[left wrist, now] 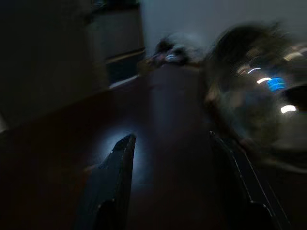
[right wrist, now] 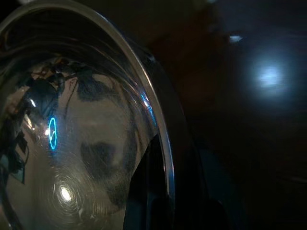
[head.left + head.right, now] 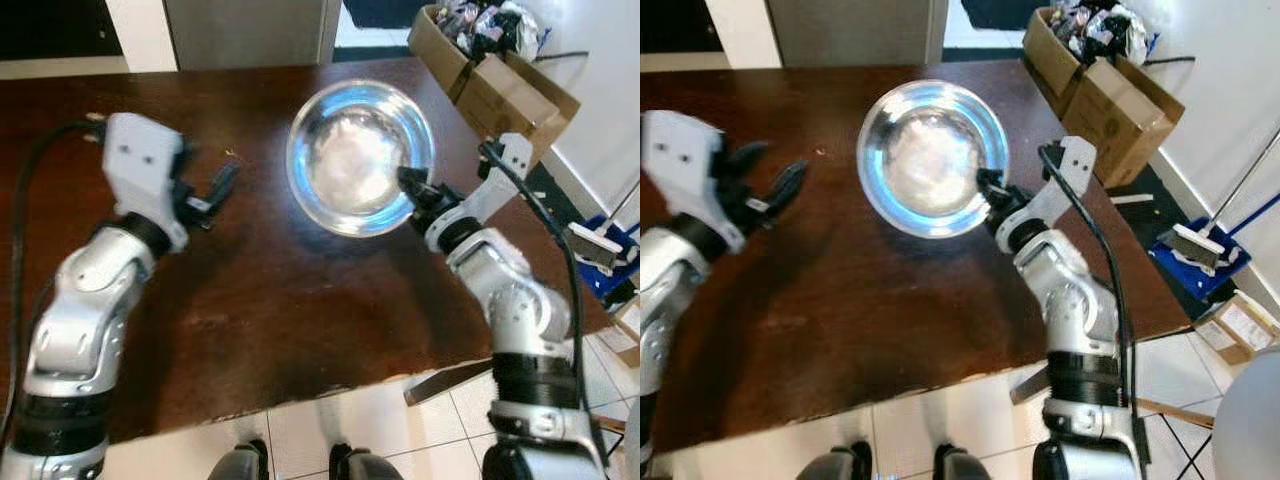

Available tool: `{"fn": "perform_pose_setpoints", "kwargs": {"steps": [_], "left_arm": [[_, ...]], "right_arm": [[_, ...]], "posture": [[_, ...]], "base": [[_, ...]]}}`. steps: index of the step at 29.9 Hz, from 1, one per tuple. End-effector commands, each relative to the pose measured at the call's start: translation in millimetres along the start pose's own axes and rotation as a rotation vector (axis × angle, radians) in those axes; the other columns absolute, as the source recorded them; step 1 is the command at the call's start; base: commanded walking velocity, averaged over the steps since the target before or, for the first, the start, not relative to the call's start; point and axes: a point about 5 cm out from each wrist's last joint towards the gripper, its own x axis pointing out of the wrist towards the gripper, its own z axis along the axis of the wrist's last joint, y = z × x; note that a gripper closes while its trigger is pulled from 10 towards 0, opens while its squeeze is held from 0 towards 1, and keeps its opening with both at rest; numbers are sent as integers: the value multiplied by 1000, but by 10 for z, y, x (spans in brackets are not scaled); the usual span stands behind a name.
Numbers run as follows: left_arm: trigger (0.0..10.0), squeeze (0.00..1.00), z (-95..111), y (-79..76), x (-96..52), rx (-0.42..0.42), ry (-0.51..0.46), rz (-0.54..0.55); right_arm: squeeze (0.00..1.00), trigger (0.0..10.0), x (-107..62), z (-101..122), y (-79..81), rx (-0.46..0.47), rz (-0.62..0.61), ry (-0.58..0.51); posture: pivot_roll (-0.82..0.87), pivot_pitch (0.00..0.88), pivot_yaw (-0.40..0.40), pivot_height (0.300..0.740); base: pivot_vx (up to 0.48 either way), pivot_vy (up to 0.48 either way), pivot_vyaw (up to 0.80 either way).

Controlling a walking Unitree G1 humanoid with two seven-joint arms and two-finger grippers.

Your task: Setting the table

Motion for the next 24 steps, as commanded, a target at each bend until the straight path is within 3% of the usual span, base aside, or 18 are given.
{"fn": "perform_pose_setpoints", "kwargs": {"steps": [1,4,5,7,13,19,20,24], "left_arm": [[10000,0,23,-177,137,18,-4,-147],[10000,0,50,-223,214,40,-16,-196],[10000,0,39,-225,320,107,16,-246],[10000,0,34,-219,348,127,30,-267],[10000,0,-149,-171,328,188,244,-435],[10000,0,-129,-164,388,205,248,-447],[10000,0,-146,-202,426,212,245,-447],[10000,0,-153,-221,436,218,245,-450]], "right_arm": [[0,10000,-2,142,-176,64,-63,-50],[0,10000,19,176,-230,104,-78,-61],[0,10000,67,219,-259,134,-73,-68],[0,10000,84,234,-267,147,-70,-70],[0,10000,112,243,-488,211,-141,28],[0,10000,155,307,-563,230,-214,59],[0,10000,246,316,-533,189,-227,90],[0,10000,308,298,-496,172,-223,122]], "posture": [[-54,101,26,740],[-55,102,30,740],[-55,104,52,740],[-55,104,54,740],[-45,126,90,740],[-49,138,101,740],[-48,144,102,740],[-42,149,99,740]], "base": [[0,0,0],[0,0,0],[0,0,0],[0,0,0],[0,0,0],[0,0,0],[0,0,0],[0,0,0]]}}
